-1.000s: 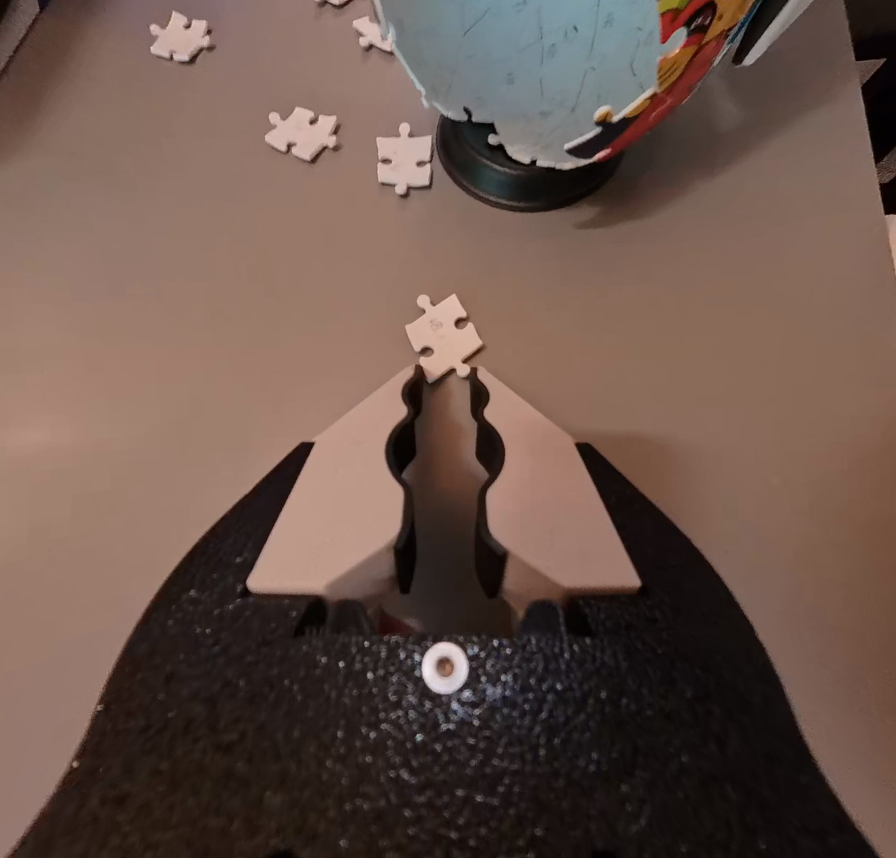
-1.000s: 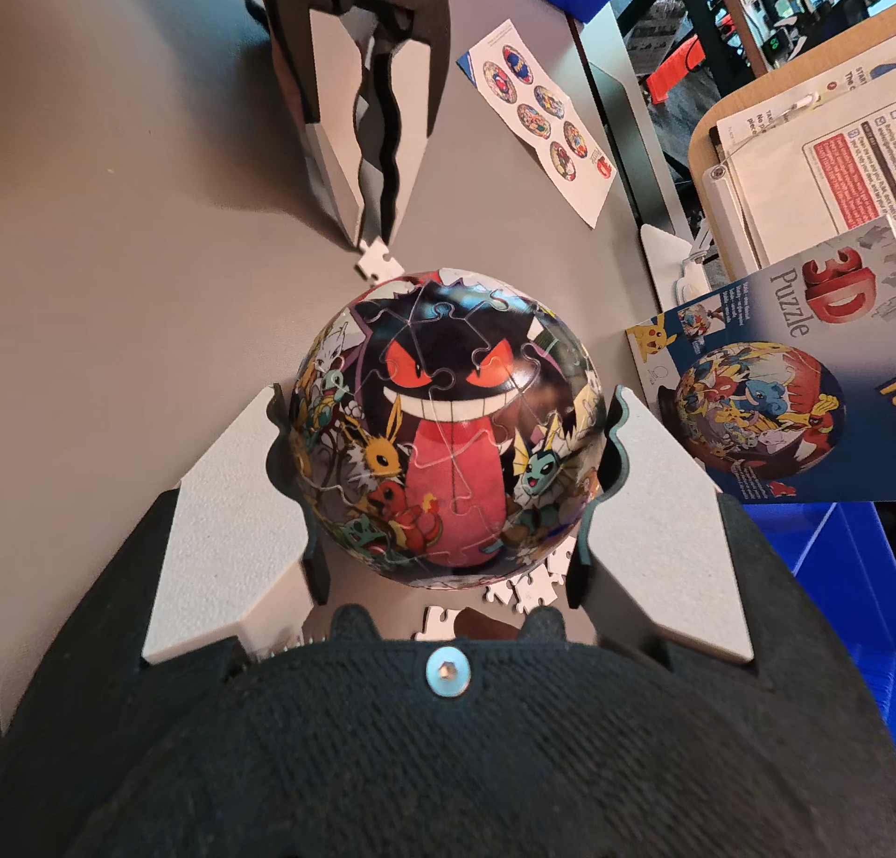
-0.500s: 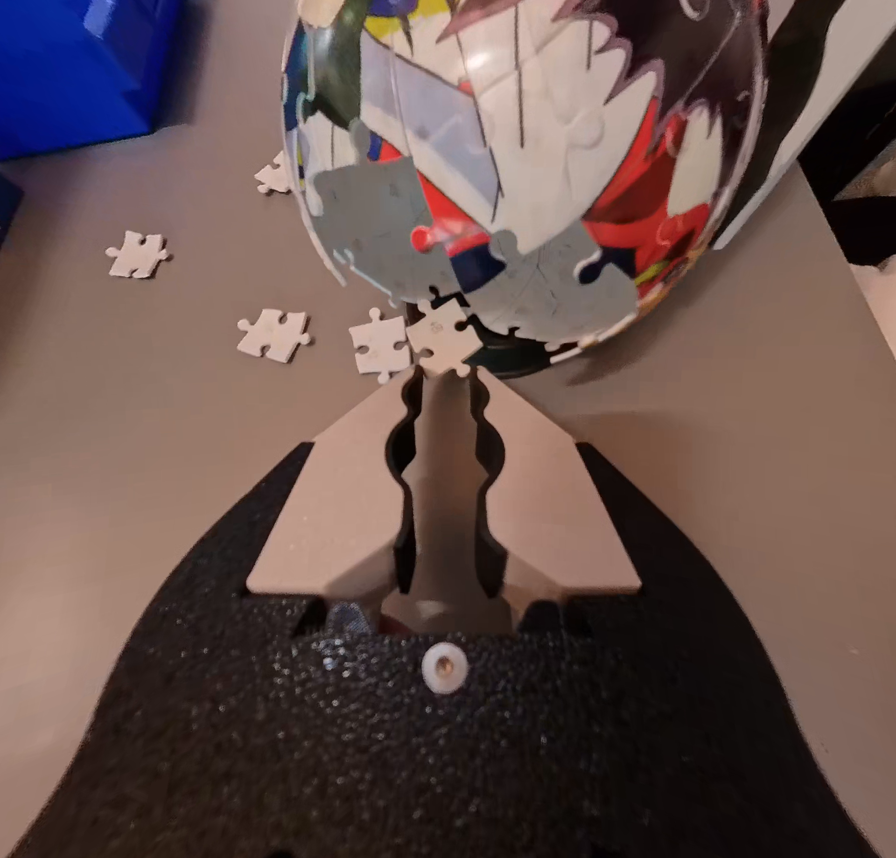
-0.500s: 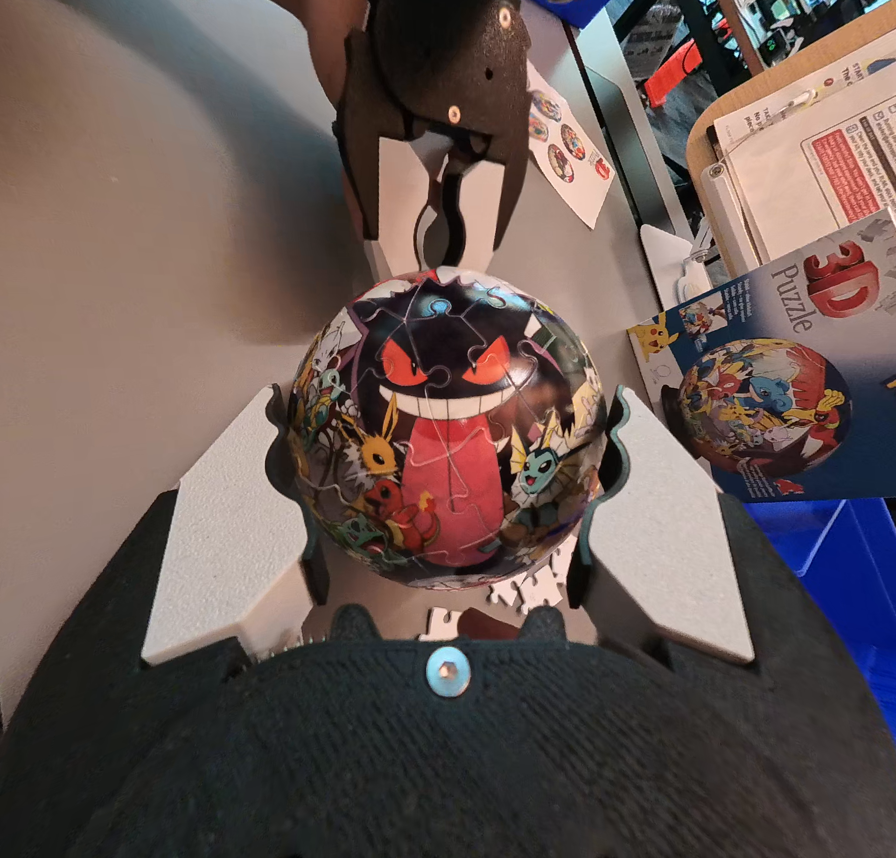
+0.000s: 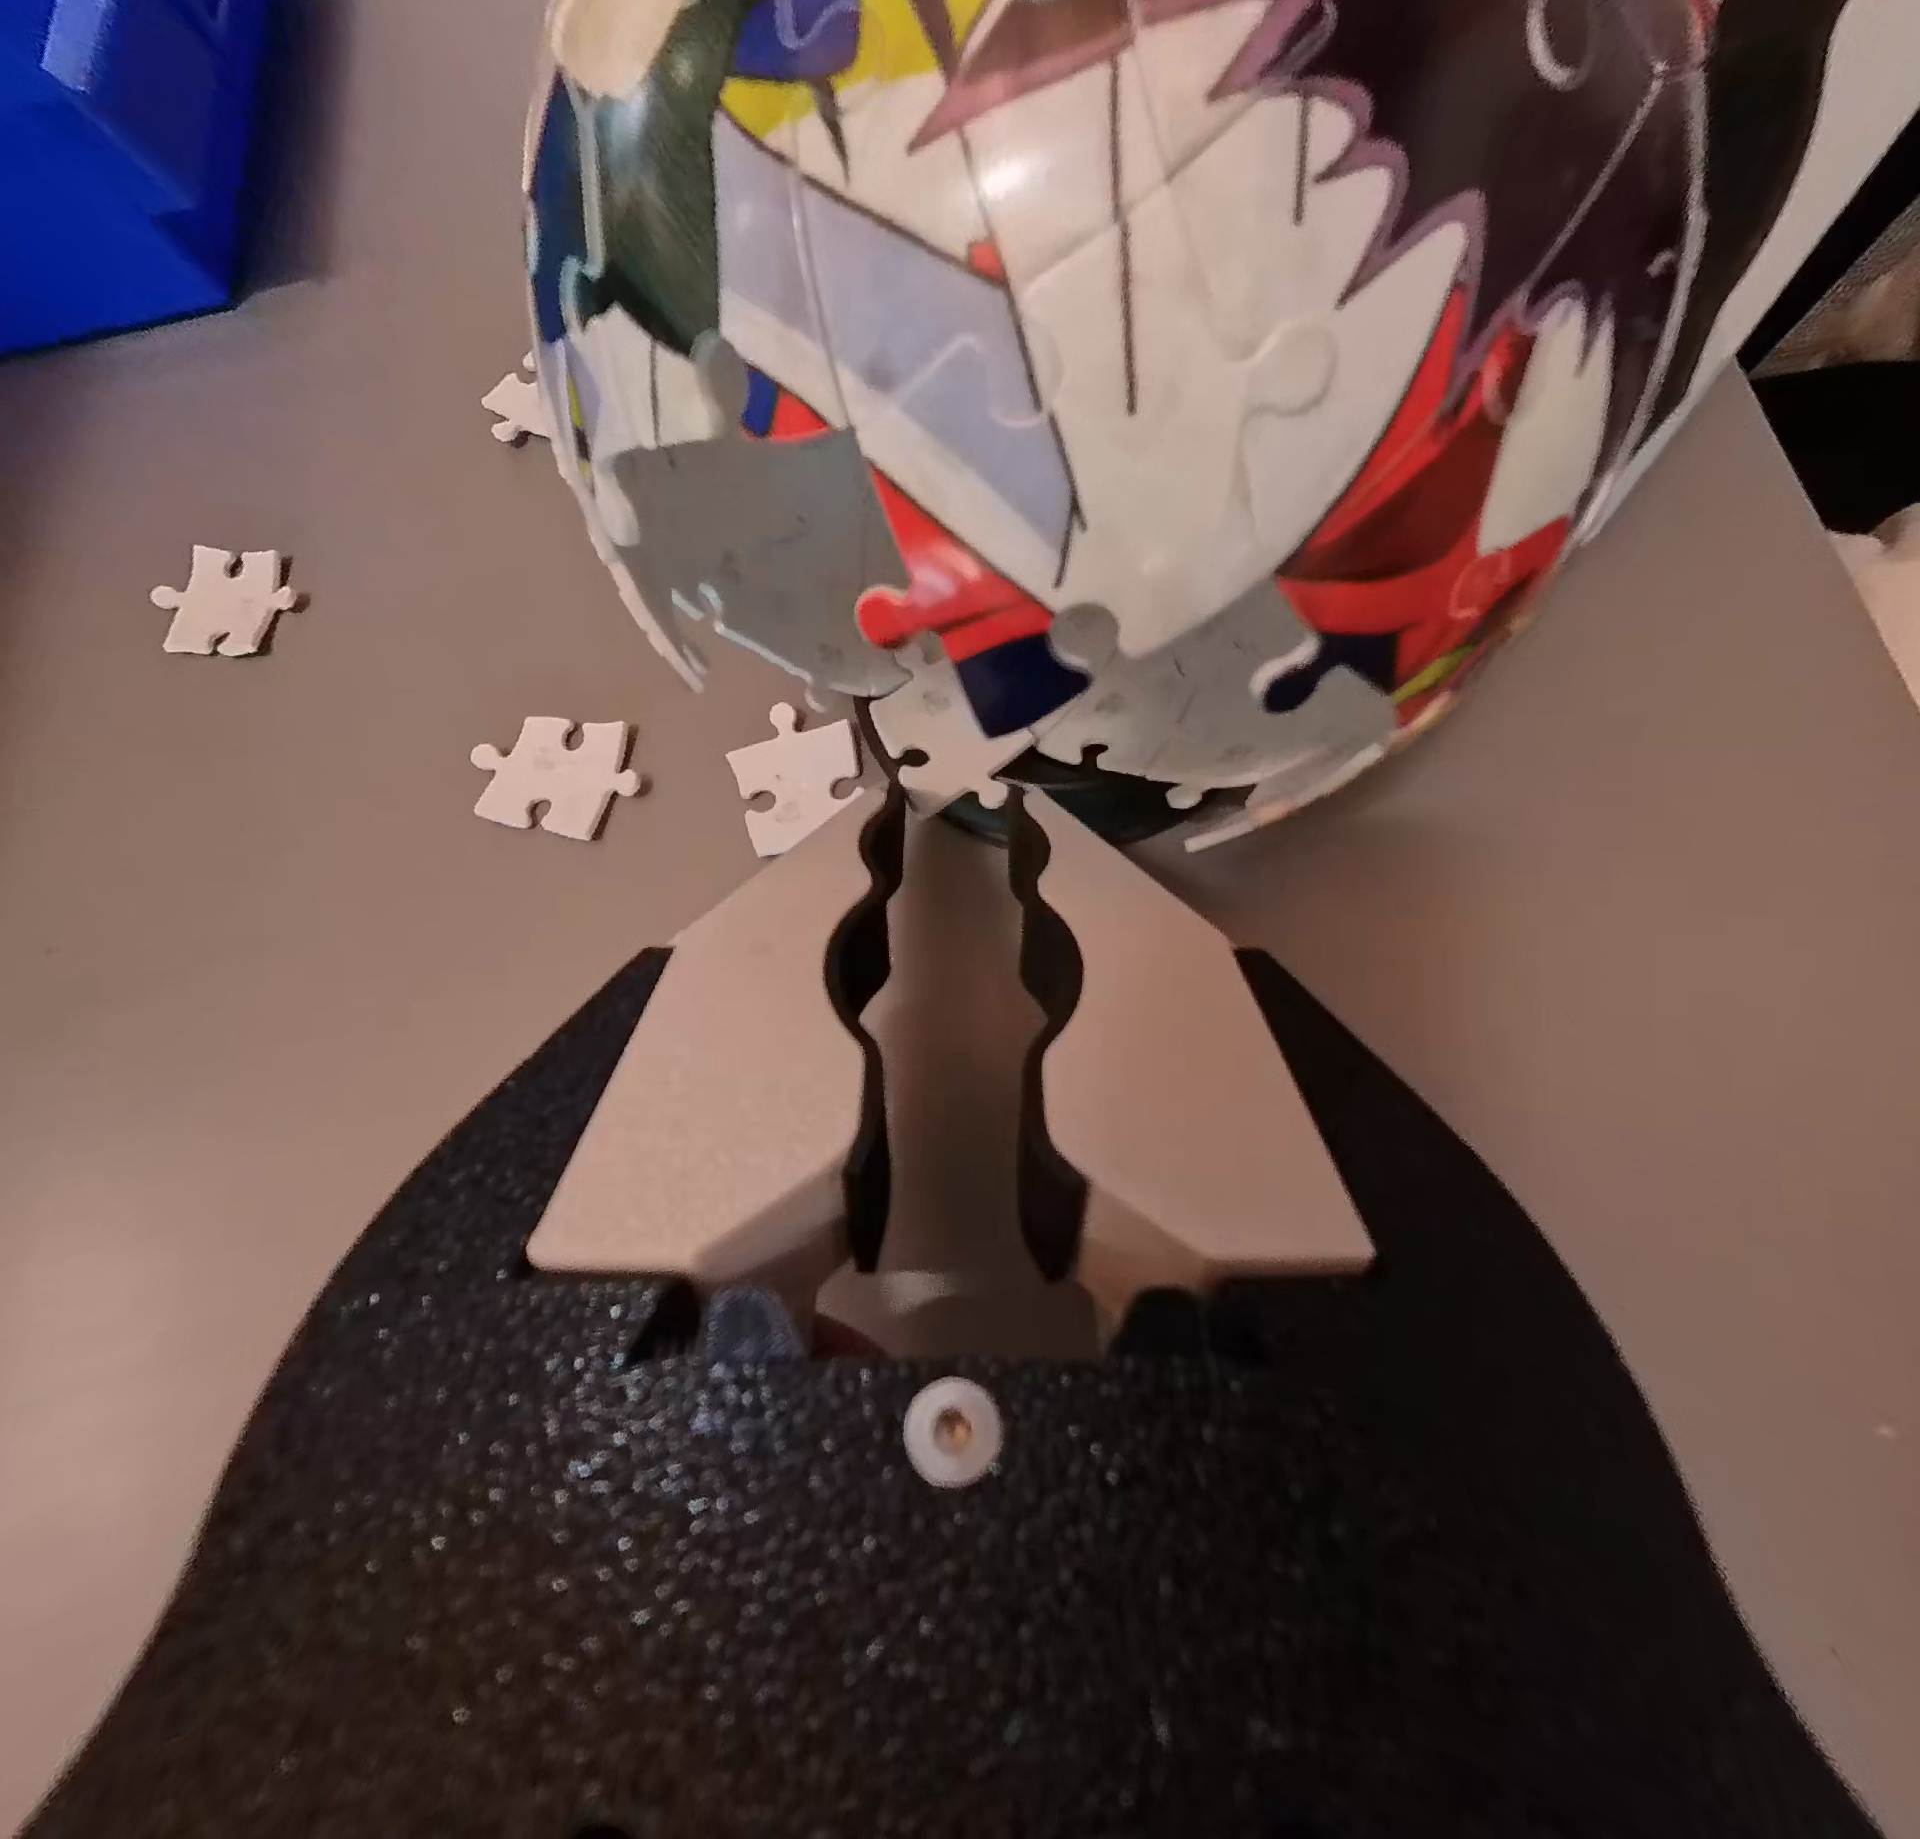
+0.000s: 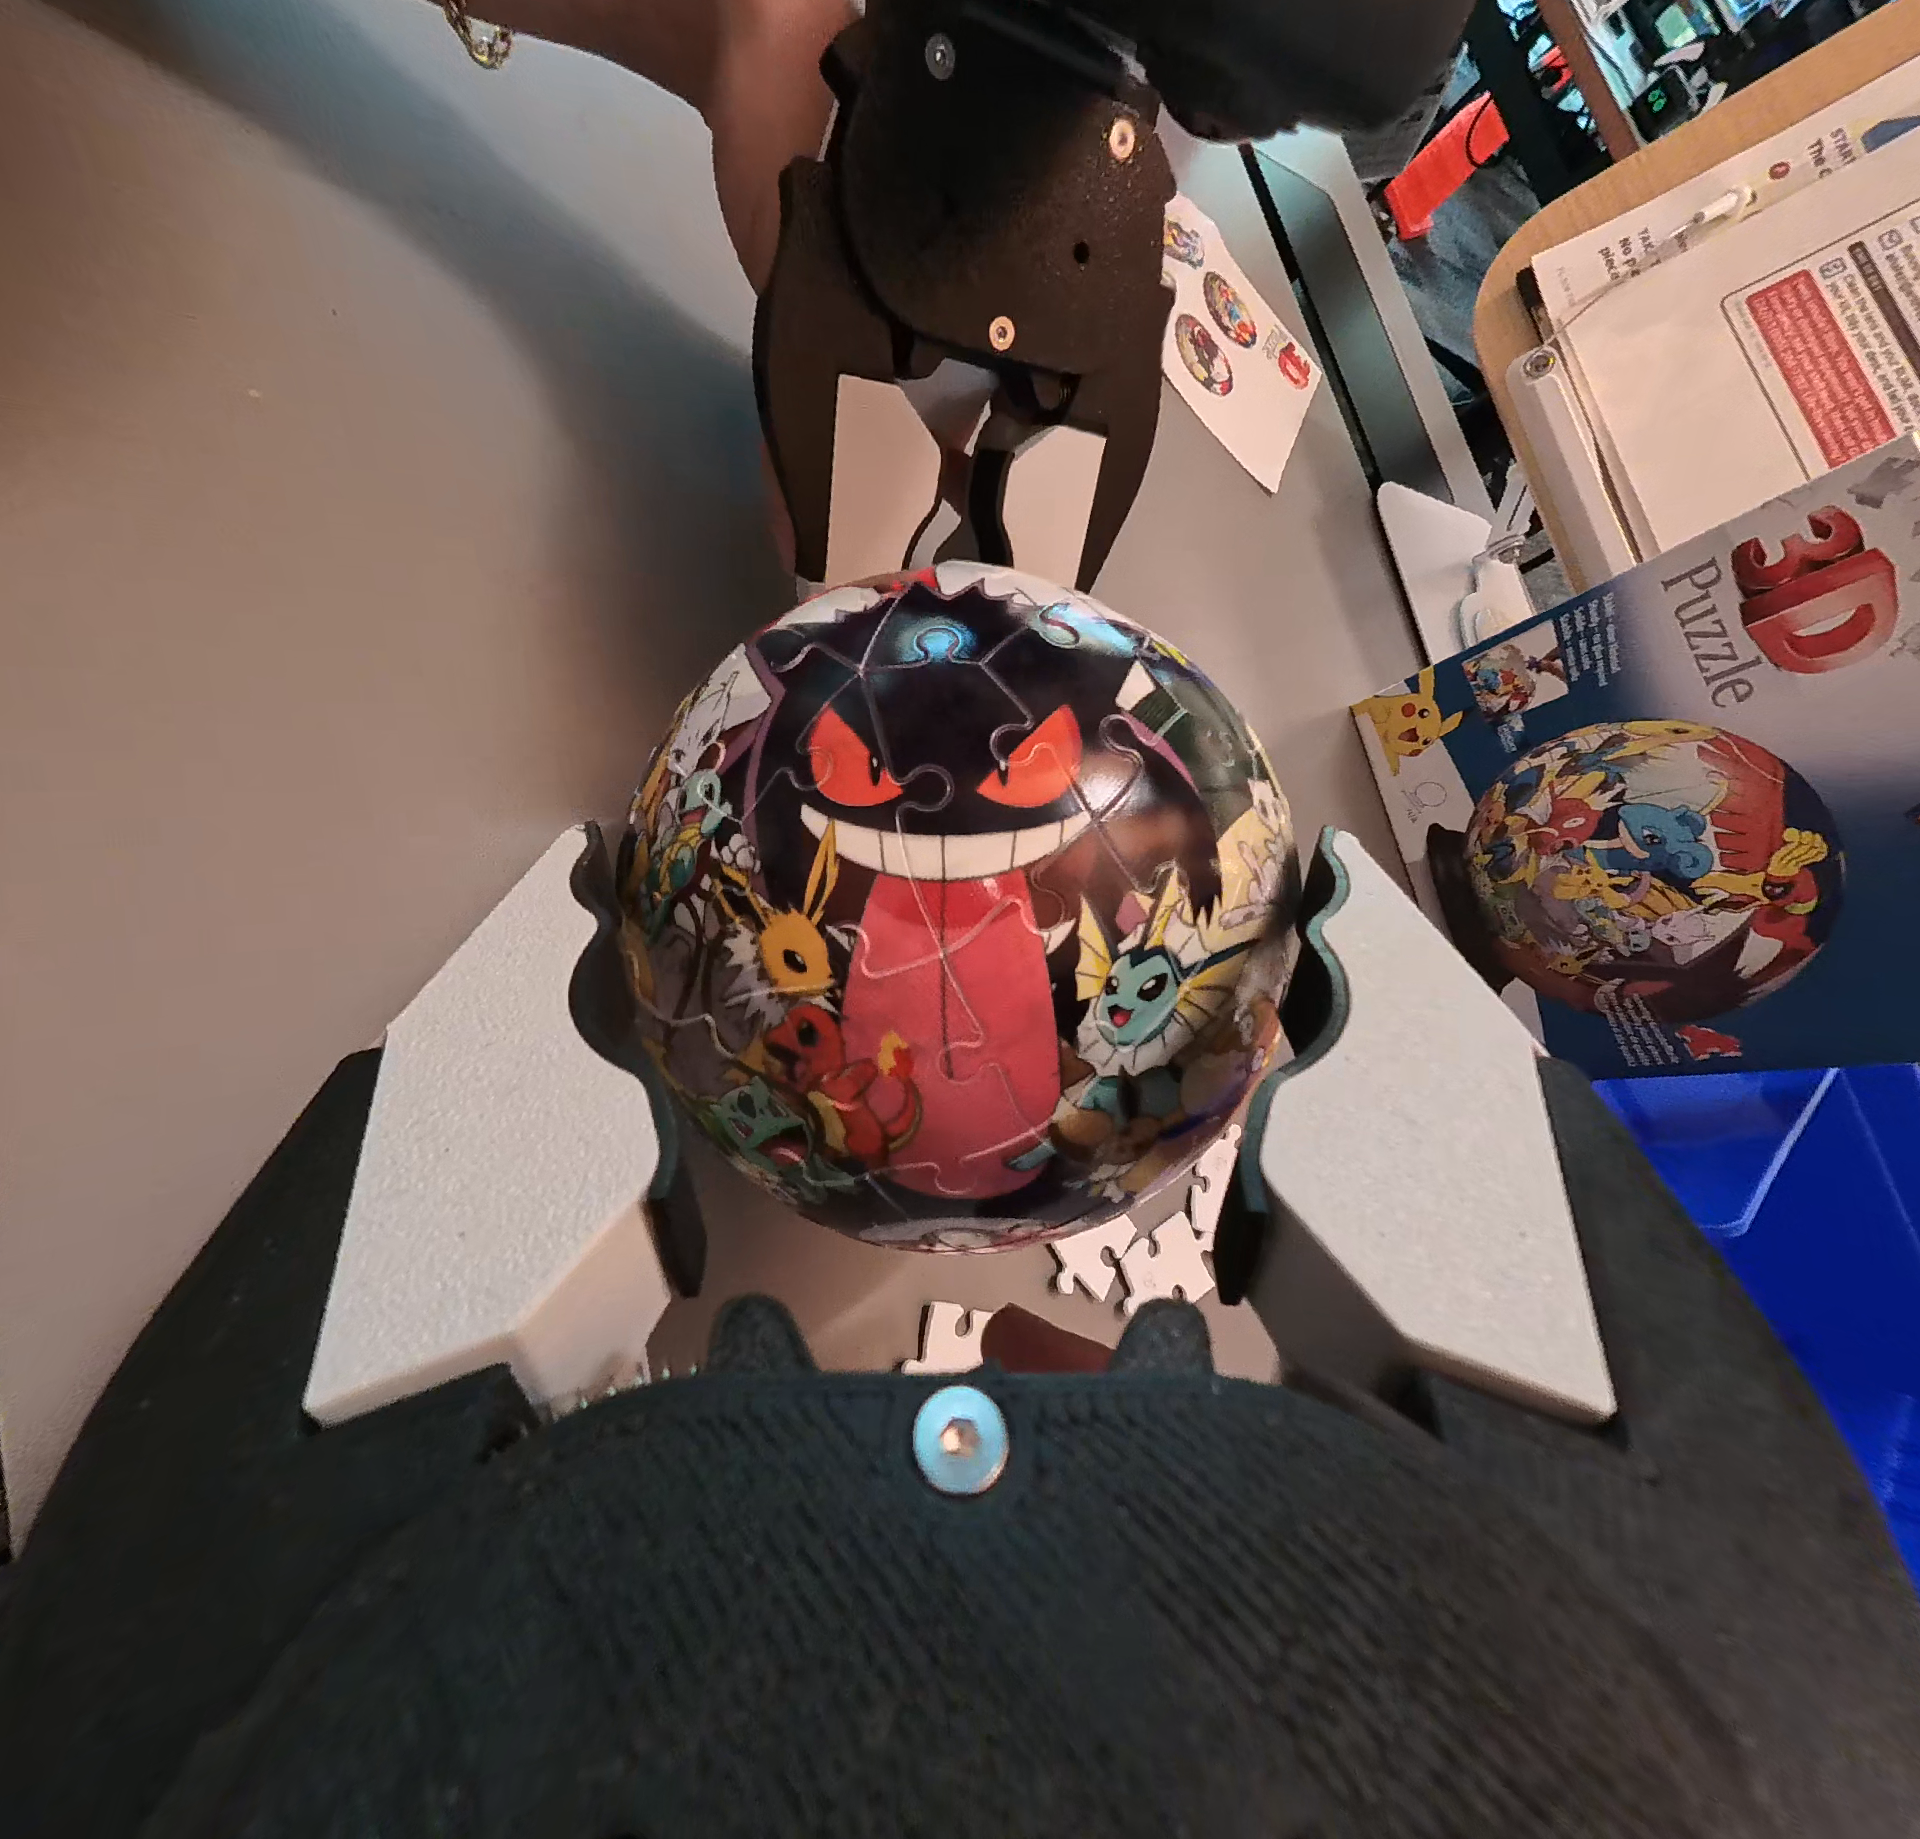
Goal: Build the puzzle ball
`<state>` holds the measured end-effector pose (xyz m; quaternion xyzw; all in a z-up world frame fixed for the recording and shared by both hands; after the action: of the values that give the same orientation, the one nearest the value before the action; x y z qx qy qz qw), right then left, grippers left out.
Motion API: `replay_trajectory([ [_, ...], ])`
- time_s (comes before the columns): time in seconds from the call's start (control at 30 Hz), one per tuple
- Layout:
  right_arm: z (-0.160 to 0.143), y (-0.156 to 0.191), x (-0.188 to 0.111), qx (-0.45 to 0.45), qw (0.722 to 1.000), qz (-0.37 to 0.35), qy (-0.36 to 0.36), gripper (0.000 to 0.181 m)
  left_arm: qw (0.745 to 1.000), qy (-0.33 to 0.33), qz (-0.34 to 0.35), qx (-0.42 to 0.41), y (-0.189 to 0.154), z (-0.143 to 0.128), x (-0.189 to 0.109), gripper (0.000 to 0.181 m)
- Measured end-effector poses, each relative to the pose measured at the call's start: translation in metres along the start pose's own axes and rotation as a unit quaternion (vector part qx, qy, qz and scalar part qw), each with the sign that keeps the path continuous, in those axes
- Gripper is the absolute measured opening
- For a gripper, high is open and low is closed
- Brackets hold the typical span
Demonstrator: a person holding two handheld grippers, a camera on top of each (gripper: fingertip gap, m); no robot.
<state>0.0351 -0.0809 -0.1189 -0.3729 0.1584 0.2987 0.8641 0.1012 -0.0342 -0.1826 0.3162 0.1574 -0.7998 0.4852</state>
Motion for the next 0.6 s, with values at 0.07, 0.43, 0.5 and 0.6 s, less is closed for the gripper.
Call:
replay_trajectory([
  [0.07, 0.000, 0.000, 0.000, 0.003, 1.000, 0.000, -0.002, 0.128, 1.000, -0.003, -0.002, -0.004, 0.000, -0.001, 0.000, 0.018],
  [0.43, 0.000, 0.000, 0.000, 0.003, 1.000, 0.004, 0.002, 0.128, 0.997, -0.050, 0.011, -0.061, 0.011, 0.007, -0.011, 0.041],
  [0.5, 0.001, 0.000, 0.001, 0.002, 1.000, 0.004, 0.002, 0.129, 0.995, -0.059, 0.012, -0.080, 0.013, 0.010, -0.009, 0.048],
  [0.6, 0.001, 0.000, 0.002, 0.003, 1.000, 0.003, 0.001, 0.129, 0.995, -0.042, 0.025, -0.088, 0.018, 0.008, -0.003, 0.058],
])
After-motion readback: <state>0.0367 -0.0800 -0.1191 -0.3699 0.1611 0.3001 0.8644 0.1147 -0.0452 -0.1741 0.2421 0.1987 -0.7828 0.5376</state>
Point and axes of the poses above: each gripper's, where its closed fingertips meet, x out along the fingers, z out of its top, y = z × x across the jaws, the point moved 4 cm from there along -x, back along the fingers, and after that the axes turned 4 degrees about -z, right-handed, at the moved point
